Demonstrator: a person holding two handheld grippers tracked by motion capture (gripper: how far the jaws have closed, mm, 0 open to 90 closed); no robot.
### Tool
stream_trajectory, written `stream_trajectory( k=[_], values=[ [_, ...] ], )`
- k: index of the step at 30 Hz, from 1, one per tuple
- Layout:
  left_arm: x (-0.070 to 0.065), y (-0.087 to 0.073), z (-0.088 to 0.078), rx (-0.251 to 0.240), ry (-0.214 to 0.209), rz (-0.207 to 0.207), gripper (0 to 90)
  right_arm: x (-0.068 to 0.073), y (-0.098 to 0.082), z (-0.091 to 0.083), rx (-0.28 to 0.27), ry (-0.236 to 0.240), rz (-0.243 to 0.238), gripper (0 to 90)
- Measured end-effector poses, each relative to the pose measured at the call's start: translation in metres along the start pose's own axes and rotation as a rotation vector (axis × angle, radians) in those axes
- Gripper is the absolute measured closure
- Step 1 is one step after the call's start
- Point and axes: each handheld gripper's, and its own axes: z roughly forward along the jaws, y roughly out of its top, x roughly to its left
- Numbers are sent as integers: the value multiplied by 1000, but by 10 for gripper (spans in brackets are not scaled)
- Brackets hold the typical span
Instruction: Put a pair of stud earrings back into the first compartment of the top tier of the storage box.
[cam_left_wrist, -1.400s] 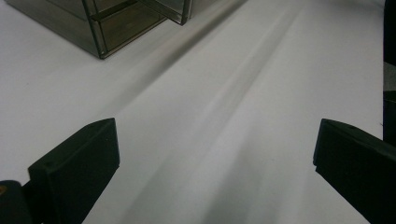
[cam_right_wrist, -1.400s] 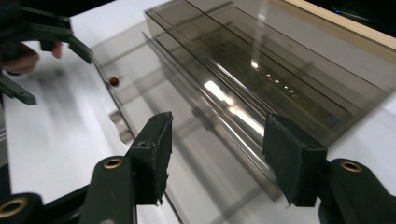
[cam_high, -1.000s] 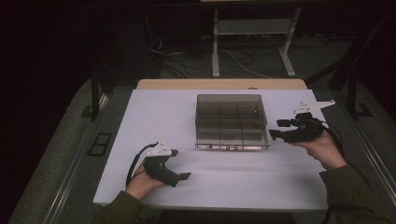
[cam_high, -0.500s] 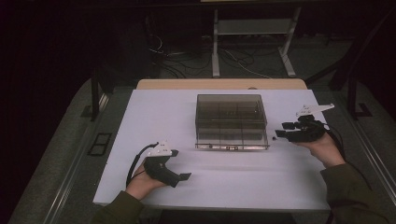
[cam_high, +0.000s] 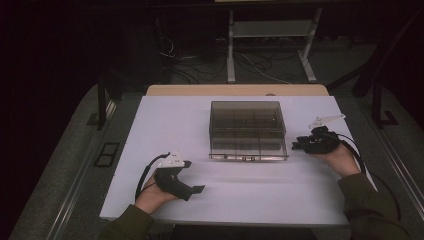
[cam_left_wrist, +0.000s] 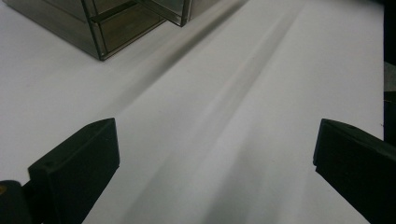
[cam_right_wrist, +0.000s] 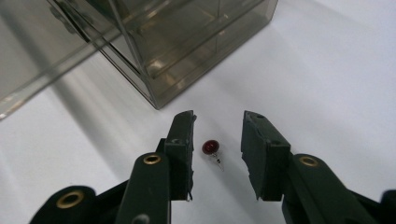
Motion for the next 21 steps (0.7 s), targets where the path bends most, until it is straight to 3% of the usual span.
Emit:
stream_trajectory(
  k=[12,21],
  values=[
    [0,0,0,3,0,1,0,2,-5,19,64,1,-31,709],
    [-1,0,1,7,2,5,0,3,-7,19,51,-7,-32,771]
  ],
)
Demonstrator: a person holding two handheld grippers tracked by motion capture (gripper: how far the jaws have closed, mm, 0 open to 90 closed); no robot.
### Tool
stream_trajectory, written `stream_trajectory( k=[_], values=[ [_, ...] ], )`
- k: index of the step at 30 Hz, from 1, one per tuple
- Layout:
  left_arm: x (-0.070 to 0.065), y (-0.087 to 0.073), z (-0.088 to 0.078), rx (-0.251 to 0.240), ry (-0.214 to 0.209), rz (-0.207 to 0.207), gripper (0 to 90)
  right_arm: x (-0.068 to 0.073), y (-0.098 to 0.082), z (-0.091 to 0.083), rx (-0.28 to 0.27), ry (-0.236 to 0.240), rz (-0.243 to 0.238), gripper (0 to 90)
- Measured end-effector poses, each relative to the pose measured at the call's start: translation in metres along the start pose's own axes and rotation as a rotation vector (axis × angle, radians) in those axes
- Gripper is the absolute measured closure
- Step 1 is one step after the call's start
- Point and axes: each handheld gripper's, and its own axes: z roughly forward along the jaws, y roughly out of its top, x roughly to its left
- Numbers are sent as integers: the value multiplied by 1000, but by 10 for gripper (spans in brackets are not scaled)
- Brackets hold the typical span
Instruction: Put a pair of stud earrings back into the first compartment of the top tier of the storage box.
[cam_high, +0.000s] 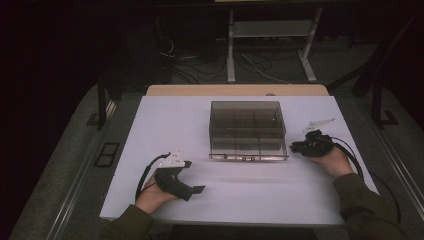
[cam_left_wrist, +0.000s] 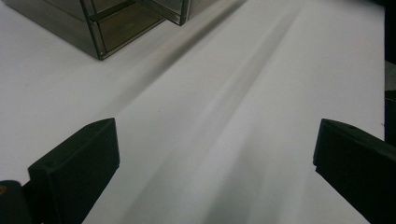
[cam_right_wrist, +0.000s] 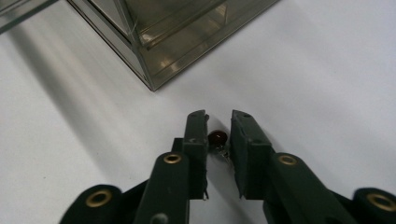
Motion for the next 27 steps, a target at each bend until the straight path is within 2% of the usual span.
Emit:
stream_trajectory(
  k=[13,27],
  values=[
    [0,0,0,-4,-3,-2,0,-2,1,-2,3,6,25,787],
    [0,0,0,-5,-4,-2,0,6,10,-36,-105,53,35,787]
  ],
)
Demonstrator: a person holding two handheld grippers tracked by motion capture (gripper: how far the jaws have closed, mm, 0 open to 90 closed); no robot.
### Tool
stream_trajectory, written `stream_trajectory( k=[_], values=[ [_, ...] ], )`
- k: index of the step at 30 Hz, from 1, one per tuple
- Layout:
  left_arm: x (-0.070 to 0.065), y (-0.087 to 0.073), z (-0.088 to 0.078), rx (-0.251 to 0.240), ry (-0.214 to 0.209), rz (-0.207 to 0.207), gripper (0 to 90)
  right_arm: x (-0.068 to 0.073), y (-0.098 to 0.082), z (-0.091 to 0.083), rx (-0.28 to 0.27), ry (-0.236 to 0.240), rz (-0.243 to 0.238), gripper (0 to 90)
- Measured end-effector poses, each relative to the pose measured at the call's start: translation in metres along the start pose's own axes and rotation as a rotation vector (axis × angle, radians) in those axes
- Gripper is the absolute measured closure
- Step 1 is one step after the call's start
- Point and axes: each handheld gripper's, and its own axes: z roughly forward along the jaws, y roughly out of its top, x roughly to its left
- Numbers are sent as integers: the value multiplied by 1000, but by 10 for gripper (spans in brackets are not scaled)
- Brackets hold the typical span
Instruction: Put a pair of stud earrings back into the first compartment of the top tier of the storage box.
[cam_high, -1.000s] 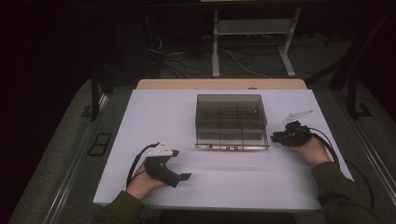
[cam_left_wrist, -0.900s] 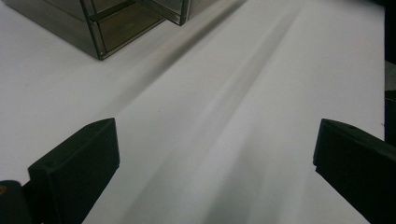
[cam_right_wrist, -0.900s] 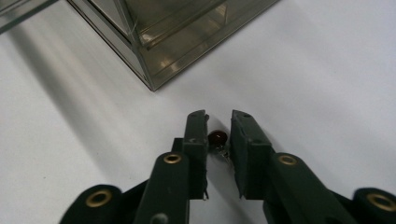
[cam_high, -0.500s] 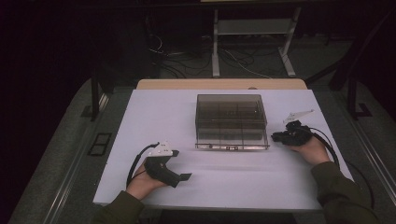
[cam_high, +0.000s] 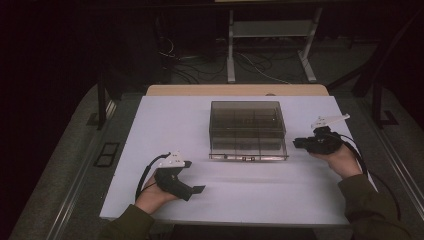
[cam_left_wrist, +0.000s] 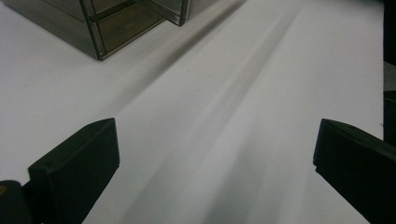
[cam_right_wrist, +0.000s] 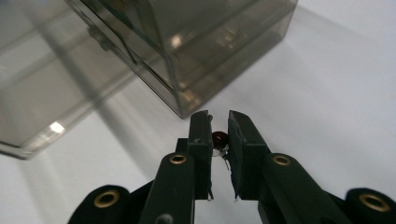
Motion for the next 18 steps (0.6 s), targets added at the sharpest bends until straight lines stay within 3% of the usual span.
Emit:
stream_trajectory(
  k=[18],
  values=[
    [0,0,0,-2,-1,-5,0,25,28,-33,-78,69,-23,787]
  ],
)
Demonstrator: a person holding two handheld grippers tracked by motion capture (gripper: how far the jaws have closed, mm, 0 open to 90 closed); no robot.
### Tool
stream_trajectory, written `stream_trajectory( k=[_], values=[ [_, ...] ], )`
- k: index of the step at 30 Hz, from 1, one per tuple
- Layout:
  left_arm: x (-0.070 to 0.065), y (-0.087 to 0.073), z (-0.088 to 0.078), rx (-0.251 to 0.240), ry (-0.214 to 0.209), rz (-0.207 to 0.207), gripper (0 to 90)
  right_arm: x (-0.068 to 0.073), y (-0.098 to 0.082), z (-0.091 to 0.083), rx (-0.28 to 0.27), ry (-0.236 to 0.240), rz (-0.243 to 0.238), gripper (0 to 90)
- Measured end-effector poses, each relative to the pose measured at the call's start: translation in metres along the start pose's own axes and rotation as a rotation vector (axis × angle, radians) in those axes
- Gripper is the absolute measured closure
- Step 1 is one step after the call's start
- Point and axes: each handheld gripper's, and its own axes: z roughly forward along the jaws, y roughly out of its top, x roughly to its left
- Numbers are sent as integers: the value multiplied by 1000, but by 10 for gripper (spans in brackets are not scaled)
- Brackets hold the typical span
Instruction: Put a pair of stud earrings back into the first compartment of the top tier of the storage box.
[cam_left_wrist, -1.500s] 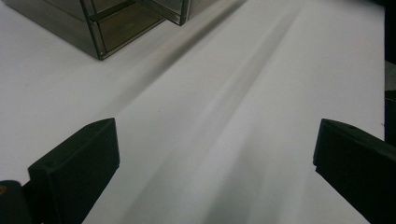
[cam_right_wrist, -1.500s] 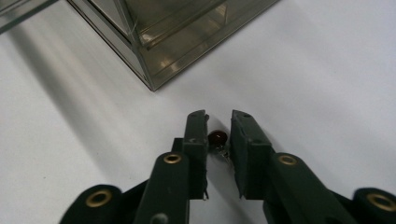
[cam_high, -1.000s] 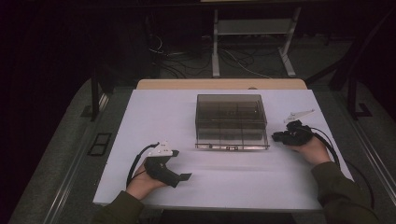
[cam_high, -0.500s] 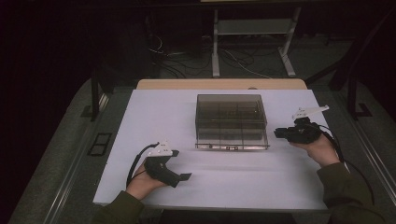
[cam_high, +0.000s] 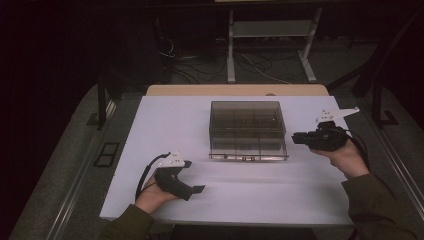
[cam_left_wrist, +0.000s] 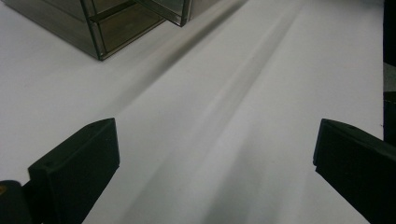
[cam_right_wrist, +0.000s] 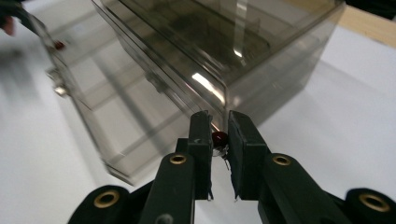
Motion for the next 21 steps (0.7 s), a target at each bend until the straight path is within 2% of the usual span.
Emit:
stream_trajectory(
  k=[4,9,13,21],
  values=[
    [0,0,0,3,1,5,0,8,9,-6,-20,20,-5,787],
    [0,0,0,2,-1,2,0,24,23,-2,-23,42,-31,787],
    [0,1,1,-5,-2,-2,0,39,35,9,-24,67,-53,787],
    [0,3,3,-5,-4,-1,0,66,52,43,6,128,-89,787]
  ],
)
